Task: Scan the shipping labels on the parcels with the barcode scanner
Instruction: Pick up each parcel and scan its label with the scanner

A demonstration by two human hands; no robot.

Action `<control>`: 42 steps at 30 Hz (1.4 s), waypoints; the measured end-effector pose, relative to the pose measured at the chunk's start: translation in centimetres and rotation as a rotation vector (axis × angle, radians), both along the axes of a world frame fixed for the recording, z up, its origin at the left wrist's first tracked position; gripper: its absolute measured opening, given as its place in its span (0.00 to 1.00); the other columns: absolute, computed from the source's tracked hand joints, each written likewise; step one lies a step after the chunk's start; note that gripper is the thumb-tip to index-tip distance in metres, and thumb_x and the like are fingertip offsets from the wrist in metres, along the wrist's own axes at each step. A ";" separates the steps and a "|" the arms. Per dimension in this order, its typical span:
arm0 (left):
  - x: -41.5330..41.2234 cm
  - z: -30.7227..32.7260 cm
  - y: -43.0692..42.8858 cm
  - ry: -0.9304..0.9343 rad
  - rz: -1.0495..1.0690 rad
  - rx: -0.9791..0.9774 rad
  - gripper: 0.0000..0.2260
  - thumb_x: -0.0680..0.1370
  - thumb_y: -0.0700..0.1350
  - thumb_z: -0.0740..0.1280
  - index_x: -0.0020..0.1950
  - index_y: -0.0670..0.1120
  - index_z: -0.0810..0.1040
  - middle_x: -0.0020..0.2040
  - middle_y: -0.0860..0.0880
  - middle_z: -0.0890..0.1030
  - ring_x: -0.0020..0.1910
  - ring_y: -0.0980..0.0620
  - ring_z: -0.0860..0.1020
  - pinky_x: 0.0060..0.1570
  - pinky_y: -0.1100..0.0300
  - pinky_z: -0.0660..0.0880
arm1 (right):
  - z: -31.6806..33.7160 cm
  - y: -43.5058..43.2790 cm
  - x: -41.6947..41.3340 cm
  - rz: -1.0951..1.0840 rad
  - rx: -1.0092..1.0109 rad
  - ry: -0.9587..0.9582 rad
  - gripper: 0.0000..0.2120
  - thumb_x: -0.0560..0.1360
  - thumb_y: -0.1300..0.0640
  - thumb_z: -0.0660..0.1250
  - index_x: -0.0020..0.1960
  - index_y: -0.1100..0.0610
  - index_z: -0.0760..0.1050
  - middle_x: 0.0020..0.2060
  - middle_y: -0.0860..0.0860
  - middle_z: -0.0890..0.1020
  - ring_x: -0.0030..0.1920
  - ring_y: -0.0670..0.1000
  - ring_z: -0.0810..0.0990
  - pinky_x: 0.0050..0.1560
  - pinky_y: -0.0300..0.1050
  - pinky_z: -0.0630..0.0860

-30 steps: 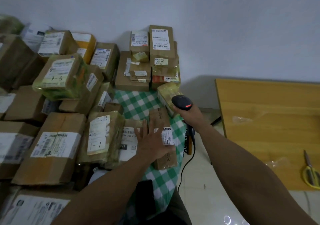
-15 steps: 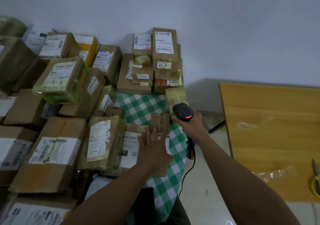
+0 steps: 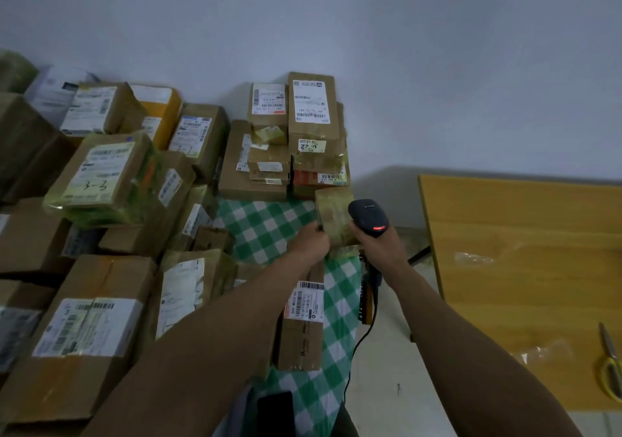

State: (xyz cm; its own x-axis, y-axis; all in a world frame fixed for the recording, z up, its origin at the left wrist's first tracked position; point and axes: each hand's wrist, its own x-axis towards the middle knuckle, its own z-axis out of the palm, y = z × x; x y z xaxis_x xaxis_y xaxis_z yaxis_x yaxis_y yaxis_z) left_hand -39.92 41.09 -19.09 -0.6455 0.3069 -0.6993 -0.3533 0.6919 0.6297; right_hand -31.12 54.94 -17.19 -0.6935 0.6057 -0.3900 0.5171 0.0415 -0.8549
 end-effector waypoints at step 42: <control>12.2 13.5 -16.5 0.140 0.322 0.831 0.29 0.75 0.53 0.75 0.73 0.67 0.68 0.66 0.56 0.81 0.59 0.56 0.83 0.56 0.54 0.82 | 15.6 -13.1 10.4 0.023 -0.146 0.395 0.13 0.73 0.62 0.79 0.55 0.52 0.84 0.47 0.46 0.88 0.51 0.53 0.86 0.50 0.52 0.80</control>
State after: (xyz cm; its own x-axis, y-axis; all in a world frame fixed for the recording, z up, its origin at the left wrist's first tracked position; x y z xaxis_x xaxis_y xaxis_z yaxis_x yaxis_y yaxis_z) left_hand -27.75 24.56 -5.59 -0.8503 0.4678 -0.2414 -0.3338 -0.1246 0.9344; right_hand -20.76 41.82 -1.61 -0.8197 0.5464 -0.1720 0.1490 -0.0865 -0.9850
